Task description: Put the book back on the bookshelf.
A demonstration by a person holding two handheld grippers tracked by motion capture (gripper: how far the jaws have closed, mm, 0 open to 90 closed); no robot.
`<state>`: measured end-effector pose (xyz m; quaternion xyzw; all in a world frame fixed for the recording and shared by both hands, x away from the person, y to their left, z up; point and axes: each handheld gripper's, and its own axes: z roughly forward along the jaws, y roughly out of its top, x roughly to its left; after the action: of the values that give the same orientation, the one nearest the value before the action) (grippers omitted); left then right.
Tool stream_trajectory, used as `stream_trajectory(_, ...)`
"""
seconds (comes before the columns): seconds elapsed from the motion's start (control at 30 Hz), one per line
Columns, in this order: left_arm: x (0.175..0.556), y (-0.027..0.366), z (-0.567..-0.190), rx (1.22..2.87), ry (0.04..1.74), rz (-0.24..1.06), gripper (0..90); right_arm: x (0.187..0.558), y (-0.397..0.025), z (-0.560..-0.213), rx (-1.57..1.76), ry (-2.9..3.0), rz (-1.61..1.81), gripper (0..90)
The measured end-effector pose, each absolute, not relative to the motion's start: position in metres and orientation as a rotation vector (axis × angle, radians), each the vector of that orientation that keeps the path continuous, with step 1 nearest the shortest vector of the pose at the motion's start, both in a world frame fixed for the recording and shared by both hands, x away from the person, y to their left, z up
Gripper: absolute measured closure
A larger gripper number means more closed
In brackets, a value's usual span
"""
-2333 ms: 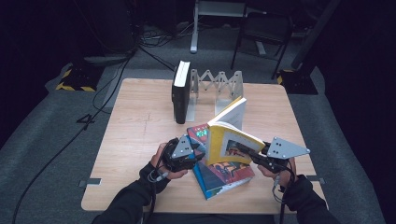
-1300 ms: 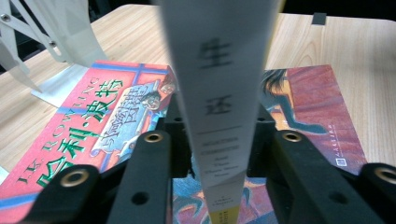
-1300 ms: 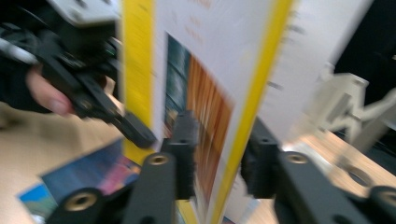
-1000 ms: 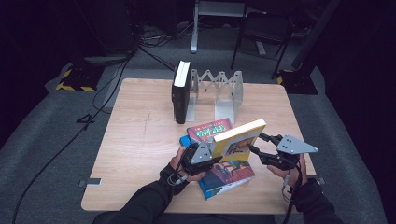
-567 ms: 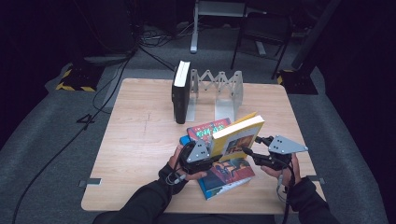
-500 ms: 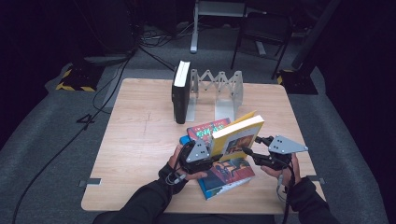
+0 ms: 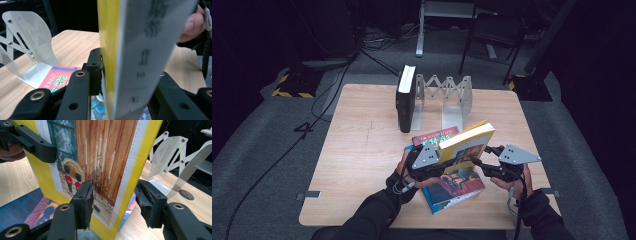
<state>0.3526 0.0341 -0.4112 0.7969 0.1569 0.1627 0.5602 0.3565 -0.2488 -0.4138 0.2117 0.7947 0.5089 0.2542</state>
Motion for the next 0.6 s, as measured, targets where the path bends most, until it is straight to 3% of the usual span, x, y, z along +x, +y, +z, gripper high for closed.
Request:
stream_trajectory(0.2,0.354,0.03,-0.41,1.881,0.362,0.405,68.8,0.356,-0.249,-0.414,0.579,2.162,1.378,47.2)
stream_trajectory(0.6,0.357,0.032,-0.409,1.88,0.397,0.415,74.4,0.346,-0.265,-0.421,0.578,2.271,1.281,34.8)
